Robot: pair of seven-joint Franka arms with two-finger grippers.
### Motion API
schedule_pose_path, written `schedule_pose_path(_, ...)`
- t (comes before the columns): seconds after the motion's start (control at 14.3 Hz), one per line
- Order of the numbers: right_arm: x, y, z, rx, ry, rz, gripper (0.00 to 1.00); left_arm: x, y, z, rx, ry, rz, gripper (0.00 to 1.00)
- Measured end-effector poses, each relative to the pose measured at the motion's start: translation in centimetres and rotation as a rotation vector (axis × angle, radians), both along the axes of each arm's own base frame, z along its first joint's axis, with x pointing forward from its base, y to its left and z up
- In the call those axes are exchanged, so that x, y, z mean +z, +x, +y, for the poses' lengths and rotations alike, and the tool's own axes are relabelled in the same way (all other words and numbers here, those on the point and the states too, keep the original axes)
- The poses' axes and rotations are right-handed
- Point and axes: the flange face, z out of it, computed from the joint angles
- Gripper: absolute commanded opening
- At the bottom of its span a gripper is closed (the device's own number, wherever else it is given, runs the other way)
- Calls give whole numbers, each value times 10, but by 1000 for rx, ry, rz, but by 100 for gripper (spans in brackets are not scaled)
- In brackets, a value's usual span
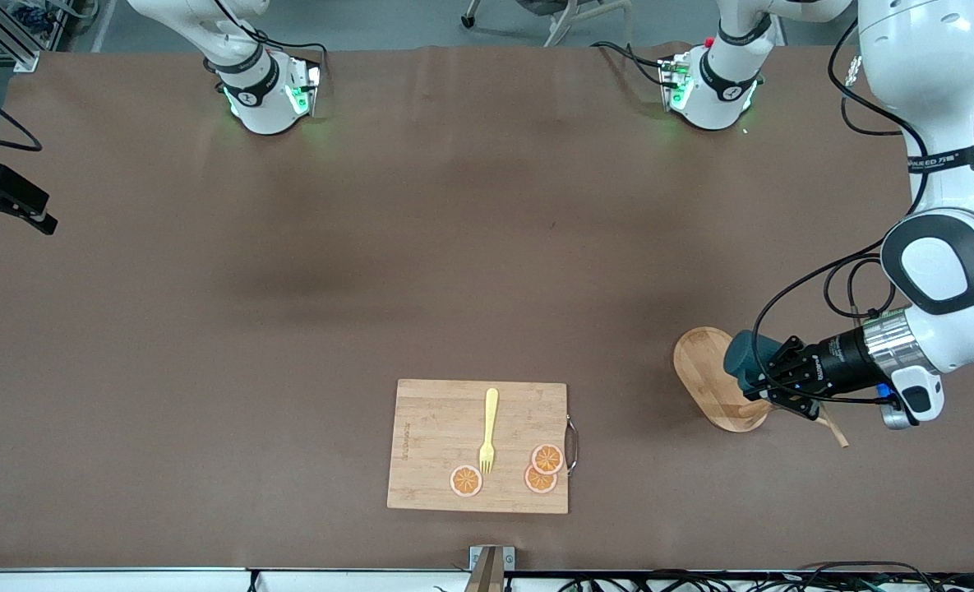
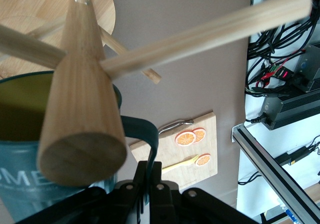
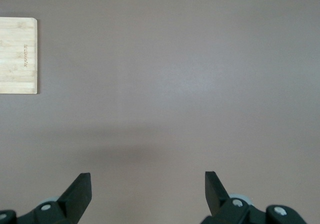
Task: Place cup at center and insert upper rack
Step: 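Open the left gripper and draw it back from the mug tree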
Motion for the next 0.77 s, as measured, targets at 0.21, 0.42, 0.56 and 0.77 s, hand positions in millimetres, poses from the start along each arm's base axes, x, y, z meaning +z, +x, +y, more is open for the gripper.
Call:
schedule_pose_path(0.21,0,0,0,0,0,0,100,0,0,3,1,1,-2,1)
schedule_pose_path(0.42,0,0,0,0,0,0,100,0,1,5,4,1,-3,39)
schedule_pose_path(0.56,0,0,0,0,0,0,100,0,1,5,4,1,-3,84)
schedule_pose_path(0.77,0,0,0,0,0,0,100,6,3,4,1,3,-16,100)
